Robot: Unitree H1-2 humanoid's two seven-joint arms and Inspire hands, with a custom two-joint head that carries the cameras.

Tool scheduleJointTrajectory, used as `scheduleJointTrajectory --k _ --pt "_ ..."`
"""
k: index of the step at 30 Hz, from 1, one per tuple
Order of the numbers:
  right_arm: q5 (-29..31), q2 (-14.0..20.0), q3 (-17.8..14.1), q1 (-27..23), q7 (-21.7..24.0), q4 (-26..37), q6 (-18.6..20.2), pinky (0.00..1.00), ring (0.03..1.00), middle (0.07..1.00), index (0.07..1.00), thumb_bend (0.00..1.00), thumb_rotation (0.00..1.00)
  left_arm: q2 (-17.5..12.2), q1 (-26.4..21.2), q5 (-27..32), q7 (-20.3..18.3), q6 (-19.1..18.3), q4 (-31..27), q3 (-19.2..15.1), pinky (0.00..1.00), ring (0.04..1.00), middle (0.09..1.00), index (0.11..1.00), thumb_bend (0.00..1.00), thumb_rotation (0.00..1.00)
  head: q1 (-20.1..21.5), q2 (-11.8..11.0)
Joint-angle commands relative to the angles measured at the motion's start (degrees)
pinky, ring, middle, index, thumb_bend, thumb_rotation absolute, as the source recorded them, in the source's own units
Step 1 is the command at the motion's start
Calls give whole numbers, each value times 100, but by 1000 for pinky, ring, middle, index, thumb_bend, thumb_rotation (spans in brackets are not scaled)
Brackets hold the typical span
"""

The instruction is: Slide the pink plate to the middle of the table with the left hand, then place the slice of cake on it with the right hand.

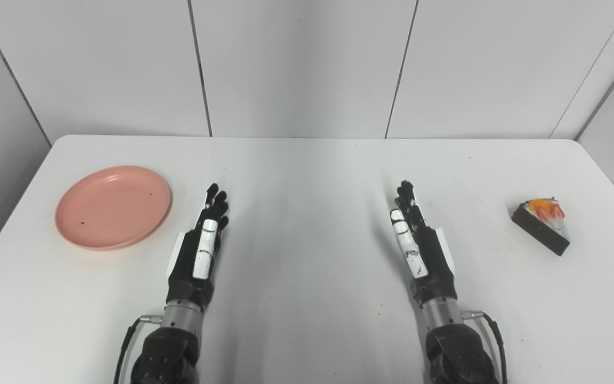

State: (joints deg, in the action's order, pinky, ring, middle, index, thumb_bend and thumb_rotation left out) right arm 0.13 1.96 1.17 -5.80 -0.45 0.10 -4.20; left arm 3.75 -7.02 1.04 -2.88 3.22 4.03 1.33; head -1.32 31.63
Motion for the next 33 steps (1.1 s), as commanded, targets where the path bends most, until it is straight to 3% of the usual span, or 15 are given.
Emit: scheduleJointTrajectory --k 1,4,12,23,31,33 --pt "66 -63 -7 215 40 90 192 1000 1000 1000 1000 597 871 120 193 135 143 -122 -61 -92 1000 1000 1000 1000 578 1000 4 31" --pt "93 -71 -5 290 42 336 450 1000 1000 1000 1000 584 867 176 240 89 233 -291 -252 -138 1000 1000 1000 1000 617 974 73 136" --pt "360 -50 -43 420 114 760 984 1000 1000 1000 1000 600 851 243 181 77 331 -251 -278 -144 1000 1000 1000 1000 636 998 106 439" --pt "430 -50 -30 360 140 938 1361 1000 1000 1000 1000 611 808 205 152 144 277 -503 -485 -124 1000 1000 1000 1000 627 1000 263 599" --pt "437 -16 -73 289 155 832 1281 1000 1000 1000 1000 598 853 207 130 -21 330 -426 -405 -46 979 990 1000 1000 695 1000 184 565" --pt "422 -8 -92 270 148 796 1253 1000 1000 1000 1000 595 845 217 156 -68 342 -440 -454 -18 957 980 1000 1000 670 1000 204 560"
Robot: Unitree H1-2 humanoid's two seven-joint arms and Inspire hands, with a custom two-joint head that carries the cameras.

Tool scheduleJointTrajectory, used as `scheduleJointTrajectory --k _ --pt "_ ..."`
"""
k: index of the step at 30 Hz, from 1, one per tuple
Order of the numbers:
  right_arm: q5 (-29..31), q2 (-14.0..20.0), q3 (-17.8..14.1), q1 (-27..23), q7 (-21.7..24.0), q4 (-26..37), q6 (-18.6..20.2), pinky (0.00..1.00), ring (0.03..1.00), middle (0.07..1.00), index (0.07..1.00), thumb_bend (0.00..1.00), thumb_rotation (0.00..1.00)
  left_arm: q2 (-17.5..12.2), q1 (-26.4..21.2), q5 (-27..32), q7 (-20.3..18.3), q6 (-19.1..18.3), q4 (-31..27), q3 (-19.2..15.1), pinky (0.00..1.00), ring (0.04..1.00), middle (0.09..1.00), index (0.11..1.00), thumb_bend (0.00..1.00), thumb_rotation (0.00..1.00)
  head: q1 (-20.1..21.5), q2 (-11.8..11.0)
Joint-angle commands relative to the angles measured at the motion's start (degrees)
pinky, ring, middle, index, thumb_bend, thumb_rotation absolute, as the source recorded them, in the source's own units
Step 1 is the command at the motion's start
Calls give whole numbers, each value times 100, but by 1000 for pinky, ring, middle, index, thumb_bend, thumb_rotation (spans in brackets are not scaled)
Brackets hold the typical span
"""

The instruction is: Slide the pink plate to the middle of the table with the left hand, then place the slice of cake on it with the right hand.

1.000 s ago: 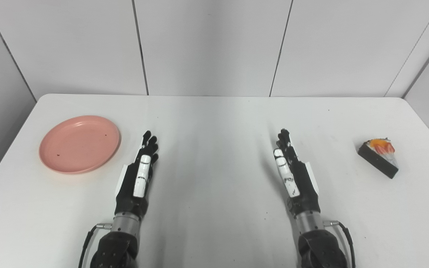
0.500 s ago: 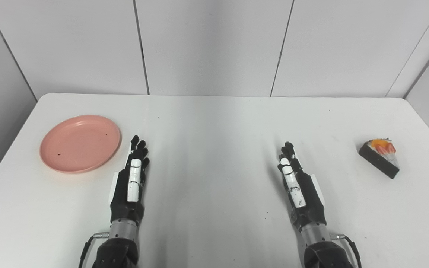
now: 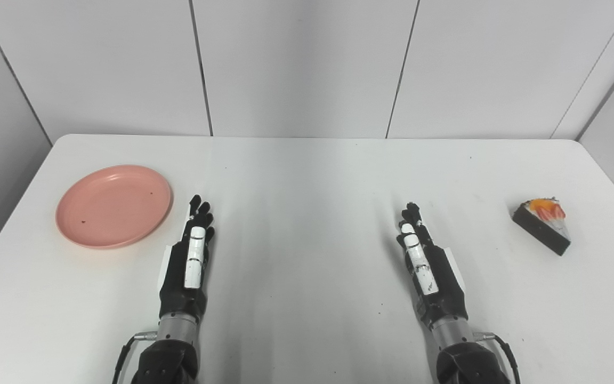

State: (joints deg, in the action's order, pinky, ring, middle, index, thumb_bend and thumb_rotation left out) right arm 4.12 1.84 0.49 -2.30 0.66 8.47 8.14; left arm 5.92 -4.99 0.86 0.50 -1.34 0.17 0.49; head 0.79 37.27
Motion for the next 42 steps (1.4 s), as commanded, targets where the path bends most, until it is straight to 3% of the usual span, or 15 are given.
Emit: scheduleJointTrajectory --k 1,4,7,13,22,26,27,28,29,30,31,33,37,42 --pt "18 4 -36 -91 30 -65 4 1000 1000 1000 1000 596 840 -115 -16 -27 -194 -114 -143 178 976 989 1000 1000 661 1000 6 -18" --pt "35 6 -57 -112 42 -106 -29 1000 1000 1000 1000 589 838 -325 73 122 -574 -388 -322 416 995 998 1000 1000 646 1000 3 -31" --pt "17 4 -61 -119 43 -140 -93 1000 1000 1000 1000 582 844 -440 111 159 -753 -311 -346 582 1000 1000 1000 1000 607 1000 -17 -51" --pt "-51 -9 -68 -131 6 -198 -215 1000 1000 1000 1000 585 846 -491 135 268 -811 -405 -436 615 1000 1000 1000 1000 611 1000 -7 -69" --pt "-98 -2 -66 -157 19 -281 -288 1000 1000 1000 1000 579 844 -624 106 256 -963 -153 -299 731 1000 1000 1000 1000 603 1000 -54 -144" --pt "-68 49 -92 -141 53 -346 -357 1000 1000 1000 1000 574 845 -508 107 198 -811 -144 -219 692 1000 1000 1000 1000 611 1000 -440 -311" --pt "-38 81 -112 -125 80 -370 -399 1000 1000 1000 1000 571 850 -466 88 175 -758 -36 -112 673 1000 1000 1000 1000 615 1000 -802 -425" --pt "-16 103 -127 -115 99 -387 -429 1000 1000 1000 1000 571 855 -440 72 163 -727 46 -34 662 1000 1000 1000 1000 620 1000 -802 -425" --pt "26 151 -155 -94 144 -422 -478 1000 1000 1000 1000 572 860 -375 46 136 -638 158 64 632 1000 1000 1000 1000 625 1000 -1208 -543" --pt "56 184 -175 -80 177 -448 -515 1000 1000 1000 1000 590 863 -330 28 118 -574 239 131 612 1000 1000 1000 1000 624 1000 -1208 -543" --pt "99 239 -201 -61 232 -511 -622 1000 1000 1000 1000 602 863 -184 -12 72 -333 442 237 497 994 998 1000 1000 615 1000 -1538 -639" --pt "216 324 -256 -44 356 -664 -826 1000 1000 1000 1000 624 853 -31 -137 -16 -53 872 472 326 986 998 1000 1000 620 1000 -1798 -728" --pt "453 356 -360 -22 486 -831 -1019 1000 1000 1000 1000 632 827 -311 -438 -233 -105 901 591 258 999 1000 1000 1000 647 1000 -2105 -862" --pt "610 343 -447 -15 539 -857 -936 1000 1000 1000 1000 594 789 -452 -732 -213 113 783 517 -58 1000 1000 1000 1000 663 1000 -2315 -1046"
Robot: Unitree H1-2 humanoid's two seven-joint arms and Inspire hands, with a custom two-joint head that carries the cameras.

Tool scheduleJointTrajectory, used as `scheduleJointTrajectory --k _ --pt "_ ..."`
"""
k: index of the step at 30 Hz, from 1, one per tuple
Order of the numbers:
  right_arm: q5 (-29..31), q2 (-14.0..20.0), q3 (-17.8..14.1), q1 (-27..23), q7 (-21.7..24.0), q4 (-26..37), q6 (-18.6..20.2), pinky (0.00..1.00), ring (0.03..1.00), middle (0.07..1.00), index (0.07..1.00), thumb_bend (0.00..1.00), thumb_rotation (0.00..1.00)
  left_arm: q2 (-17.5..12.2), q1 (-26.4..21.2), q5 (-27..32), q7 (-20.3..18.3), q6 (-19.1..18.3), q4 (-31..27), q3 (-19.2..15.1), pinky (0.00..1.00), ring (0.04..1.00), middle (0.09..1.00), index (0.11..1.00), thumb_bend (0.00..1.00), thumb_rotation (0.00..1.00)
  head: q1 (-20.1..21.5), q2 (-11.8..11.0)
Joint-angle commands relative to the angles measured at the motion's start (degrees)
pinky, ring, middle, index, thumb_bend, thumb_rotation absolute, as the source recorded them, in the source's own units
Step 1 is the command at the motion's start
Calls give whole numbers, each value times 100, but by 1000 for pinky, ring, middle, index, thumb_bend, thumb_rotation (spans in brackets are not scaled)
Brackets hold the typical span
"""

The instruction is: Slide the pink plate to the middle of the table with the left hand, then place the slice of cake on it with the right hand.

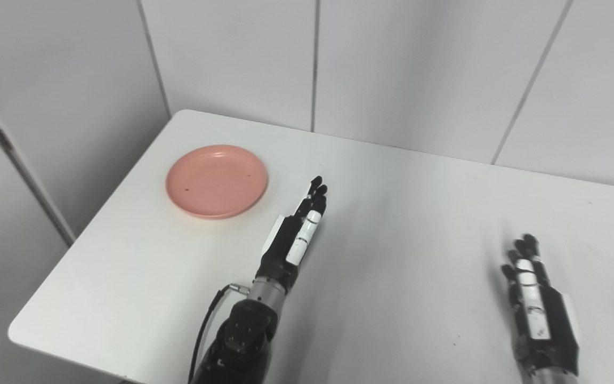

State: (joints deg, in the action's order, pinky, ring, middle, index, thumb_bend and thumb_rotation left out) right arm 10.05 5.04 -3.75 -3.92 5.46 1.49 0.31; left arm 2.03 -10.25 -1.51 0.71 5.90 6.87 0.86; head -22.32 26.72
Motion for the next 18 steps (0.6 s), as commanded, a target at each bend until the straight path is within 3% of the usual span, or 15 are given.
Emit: scheduleJointTrajectory --k 1,8,13,18 --pt "-4 29 -12 151 52 -134 -112 1000 1000 1000 1000 589 803 -123 -294 90 87 -56 -218 -185 1000 1000 1000 1000 693 1000 -9 -8" --pt "-89 44 19 130 42 -201 -153 1000 1000 1000 1000 584 842 -523 -678 363 67 -244 -395 -692 1000 1000 1000 1000 773 1000 -16 -134" --pt "-54 24 18 112 54 -258 -179 1000 1000 1000 1000 588 830 -819 -888 287 204 -169 -239 -1023 1000 997 996 999 807 1000 -11 -213" --pt "-142 40 48 107 40 -306 -232 1000 1000 1000 1000 591 841 -1120 -1195 265 503 -126 194 -1435 1000 949 932 949 802 1000 -14 -271"
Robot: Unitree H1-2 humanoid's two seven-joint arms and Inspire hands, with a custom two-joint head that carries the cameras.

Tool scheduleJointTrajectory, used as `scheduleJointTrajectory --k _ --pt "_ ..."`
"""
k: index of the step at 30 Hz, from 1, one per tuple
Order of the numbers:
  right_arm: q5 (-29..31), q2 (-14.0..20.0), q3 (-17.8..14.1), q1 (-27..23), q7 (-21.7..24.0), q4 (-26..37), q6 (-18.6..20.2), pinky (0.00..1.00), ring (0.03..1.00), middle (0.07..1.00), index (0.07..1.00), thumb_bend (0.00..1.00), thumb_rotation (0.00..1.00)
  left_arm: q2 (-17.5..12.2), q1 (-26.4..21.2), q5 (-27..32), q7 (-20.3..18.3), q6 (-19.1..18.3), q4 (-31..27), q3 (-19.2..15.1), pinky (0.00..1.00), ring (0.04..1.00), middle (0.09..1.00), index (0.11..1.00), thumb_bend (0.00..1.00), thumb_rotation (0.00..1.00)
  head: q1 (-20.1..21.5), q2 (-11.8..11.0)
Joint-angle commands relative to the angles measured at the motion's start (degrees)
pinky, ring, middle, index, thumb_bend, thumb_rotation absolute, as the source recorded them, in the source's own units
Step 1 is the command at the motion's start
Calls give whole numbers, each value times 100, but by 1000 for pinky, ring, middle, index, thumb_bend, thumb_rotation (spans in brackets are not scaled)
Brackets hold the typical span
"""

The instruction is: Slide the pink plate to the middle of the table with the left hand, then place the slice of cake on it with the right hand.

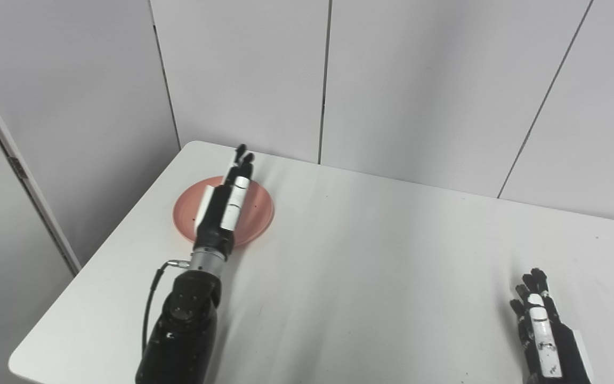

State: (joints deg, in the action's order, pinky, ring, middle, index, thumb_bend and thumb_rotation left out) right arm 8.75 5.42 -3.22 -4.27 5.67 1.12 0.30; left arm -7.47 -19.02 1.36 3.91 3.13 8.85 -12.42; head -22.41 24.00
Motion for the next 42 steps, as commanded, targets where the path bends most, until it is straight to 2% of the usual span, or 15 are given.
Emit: scheduleJointTrajectory --k 1,5,8,11,16,20,30,33,36,42 --pt "-17 -1 -10 141 21 -275 -237 1000 1000 1000 1000 591 842 -213 -373 -55 258 169 94 -160 1000 916 906 924 795 1000 -5 2" --pt "33 -4 -36 131 57 -300 -236 1000 1000 1000 1000 601 831 -391 -603 -34 575 489 646 -424 985 848 849 874 786 1000 -28 2" --pt "48 -3 -53 129 63 -307 -233 1000 1000 1000 1000 607 822 -524 -686 -43 734 602 942 -558 953 817 819 849 796 1000 -54 -1" --pt "33 11 -50 132 71 -290 -232 1000 1000 1000 1000 607 832 -654 -773 34 868 706 1221 -695 962 777 781 814 798 1000 -80 12" --pt "74 35 -60 142 100 -259 -189 1000 1000 1000 1000 607 838 -860 -954 69 973 1037 1802 -821 900 765 772 796 818 1000 -67 32" --pt "83 57 -71 147 98 -260 -200 1000 1000 1000 1000 610 836 -961 -1123 220 993 1326 2327 -873 901 756 755 780 820 1000 -89 68" --pt "23 121 -51 151 90 -261 -221 1000 1000 1000 1000 618 854 -1003 -1226 210 1106 1495 2948 -715 921 800 770 793 806 1000 -141 73" --pt "13 125 -58 149 93 -280 -242 1000 1000 1000 1000 616 864 -1063 -1256 292 970 1515 3186 -701 934 821 787 810 801 1000 -135 70" --pt "51 105 -70 147 96 -273 -223 1000 1000 1000 1000 612 849 -1106 -1295 369 836 1479 3413 -664 992 893 845 862 827 1000 -125 70" --pt "27 106 -65 148 83 -259 -206 1000 1000 1000 1000 617 849 -1133 -1401 533 517 1575 3849 -525 1000 952 898 911 832 1000 -121 72"
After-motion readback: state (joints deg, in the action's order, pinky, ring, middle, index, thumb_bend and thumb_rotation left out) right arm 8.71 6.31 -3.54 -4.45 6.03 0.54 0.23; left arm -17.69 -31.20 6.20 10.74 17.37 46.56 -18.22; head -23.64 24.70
